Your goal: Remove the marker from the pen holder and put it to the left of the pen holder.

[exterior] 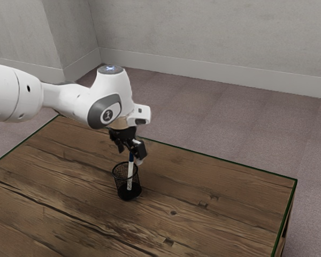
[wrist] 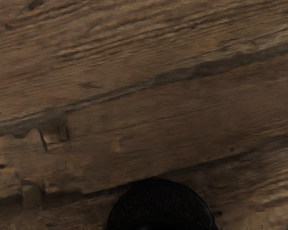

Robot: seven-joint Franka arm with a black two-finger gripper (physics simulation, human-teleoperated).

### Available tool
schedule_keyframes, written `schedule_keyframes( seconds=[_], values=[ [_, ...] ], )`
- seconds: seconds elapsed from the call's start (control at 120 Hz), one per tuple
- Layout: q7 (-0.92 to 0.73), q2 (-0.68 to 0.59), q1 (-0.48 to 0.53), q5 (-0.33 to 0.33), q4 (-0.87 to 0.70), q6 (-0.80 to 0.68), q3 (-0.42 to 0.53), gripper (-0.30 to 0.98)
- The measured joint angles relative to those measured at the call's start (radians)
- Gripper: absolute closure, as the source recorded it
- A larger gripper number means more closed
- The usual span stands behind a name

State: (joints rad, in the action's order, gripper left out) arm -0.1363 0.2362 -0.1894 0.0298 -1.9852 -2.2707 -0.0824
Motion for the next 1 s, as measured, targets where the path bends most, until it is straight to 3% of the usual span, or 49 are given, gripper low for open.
schedule_keyframes(
  seconds=[0.15, 0.55, 1.0],
  values=[
    [-0.002, 0.003, 0.003, 0.005, -0.027, -0.041, 0.000, 0.02],
    [-0.007, -0.003, -0.003, 0.016, -0.048, -0.150, 0.001, 0.43],
    [-0.009, -0.042, -0.007, 0.018, -0.103, -0.174, 0.001, 0.53]
  ],
)
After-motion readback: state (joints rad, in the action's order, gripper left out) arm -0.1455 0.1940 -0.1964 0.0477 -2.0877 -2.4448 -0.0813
